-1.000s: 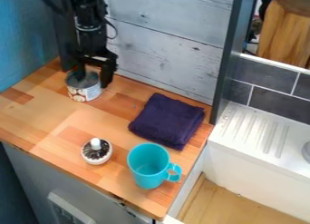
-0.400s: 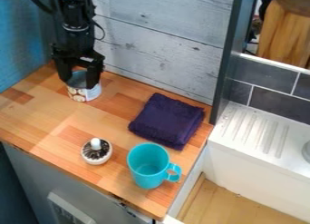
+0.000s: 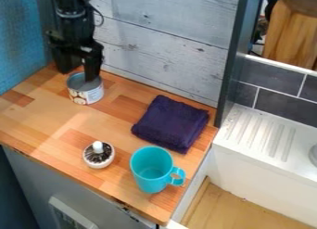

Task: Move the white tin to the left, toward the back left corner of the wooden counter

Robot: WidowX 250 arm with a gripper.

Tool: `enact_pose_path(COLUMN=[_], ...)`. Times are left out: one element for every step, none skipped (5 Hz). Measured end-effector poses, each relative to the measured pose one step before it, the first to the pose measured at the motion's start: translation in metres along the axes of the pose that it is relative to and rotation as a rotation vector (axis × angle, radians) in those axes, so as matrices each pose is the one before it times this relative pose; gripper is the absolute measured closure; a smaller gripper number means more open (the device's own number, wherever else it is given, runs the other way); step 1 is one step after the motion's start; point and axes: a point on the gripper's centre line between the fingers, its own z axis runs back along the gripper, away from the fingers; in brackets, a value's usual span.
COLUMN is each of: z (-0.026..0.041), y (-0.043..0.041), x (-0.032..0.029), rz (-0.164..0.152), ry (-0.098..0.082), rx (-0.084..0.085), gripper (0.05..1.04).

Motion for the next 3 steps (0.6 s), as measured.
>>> enact_pose_path(z=[0.01804,-0.00304,-0.00509], y=[-0.00525,-0.01693,-0.04565], x=[-0.01682,-0.01402,-0.01697], rz=[-0.0310,-0.0328,-0.1392], ry=[-0.0086,0.0077,0.0276], rx=[-0.0090,-0.0374,-0.0397], gripper=[0.083,0.083,0.083])
